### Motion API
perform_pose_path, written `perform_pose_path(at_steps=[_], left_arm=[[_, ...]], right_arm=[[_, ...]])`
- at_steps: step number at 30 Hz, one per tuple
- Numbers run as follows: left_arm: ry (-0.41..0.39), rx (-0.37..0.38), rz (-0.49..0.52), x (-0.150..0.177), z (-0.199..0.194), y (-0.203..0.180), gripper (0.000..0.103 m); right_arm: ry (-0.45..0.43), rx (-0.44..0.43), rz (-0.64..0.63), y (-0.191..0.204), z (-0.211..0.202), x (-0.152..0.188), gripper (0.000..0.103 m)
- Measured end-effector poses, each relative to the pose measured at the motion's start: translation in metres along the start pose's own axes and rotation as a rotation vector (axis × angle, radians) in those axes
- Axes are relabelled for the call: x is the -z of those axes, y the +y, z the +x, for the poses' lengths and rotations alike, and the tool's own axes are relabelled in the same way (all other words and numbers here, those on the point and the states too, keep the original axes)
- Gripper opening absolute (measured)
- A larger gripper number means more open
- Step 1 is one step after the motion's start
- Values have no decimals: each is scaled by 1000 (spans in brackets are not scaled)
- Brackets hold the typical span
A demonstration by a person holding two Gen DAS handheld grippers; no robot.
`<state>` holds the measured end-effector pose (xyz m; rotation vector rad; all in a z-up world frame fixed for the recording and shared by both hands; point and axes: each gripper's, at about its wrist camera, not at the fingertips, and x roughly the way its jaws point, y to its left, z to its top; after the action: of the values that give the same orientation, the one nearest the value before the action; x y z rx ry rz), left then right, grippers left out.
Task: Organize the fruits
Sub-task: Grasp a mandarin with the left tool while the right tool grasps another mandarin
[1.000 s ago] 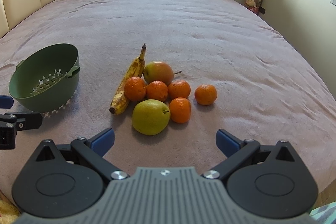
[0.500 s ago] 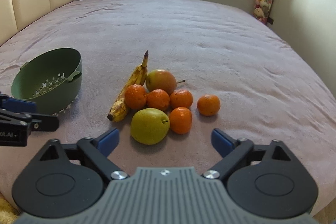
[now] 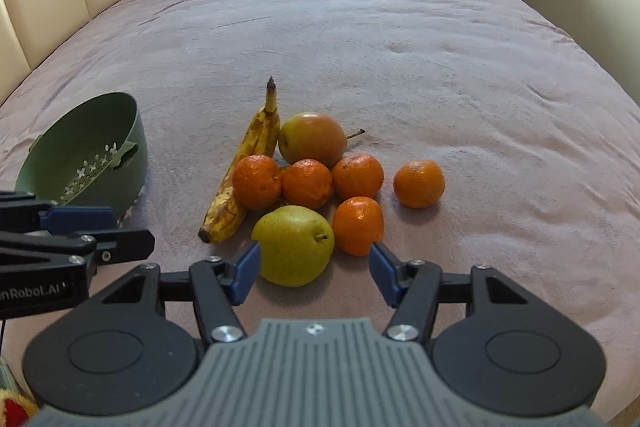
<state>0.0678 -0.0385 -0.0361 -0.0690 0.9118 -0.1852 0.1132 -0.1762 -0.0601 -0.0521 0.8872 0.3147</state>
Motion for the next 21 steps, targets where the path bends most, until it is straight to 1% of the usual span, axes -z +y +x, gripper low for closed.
perform_pose_path(at_steps=[4, 7, 12, 14, 21], left_arm=[[12, -1, -16, -11, 9, 4, 48], [17, 20, -20, -17, 18, 4, 48], [19, 56, -34, -30, 33, 2, 48], [22, 55, -35, -35, 40, 0, 48], [36, 60, -22, -45, 70, -5, 49]], right_arm=[[8, 7, 15, -4, 11, -12, 56], [5, 32, 34, -9, 19, -18, 52], [14, 51, 119, -26, 30, -26, 47], [24, 49, 136, -29, 36, -28, 44], [54, 43, 170, -35, 53, -30, 44]])
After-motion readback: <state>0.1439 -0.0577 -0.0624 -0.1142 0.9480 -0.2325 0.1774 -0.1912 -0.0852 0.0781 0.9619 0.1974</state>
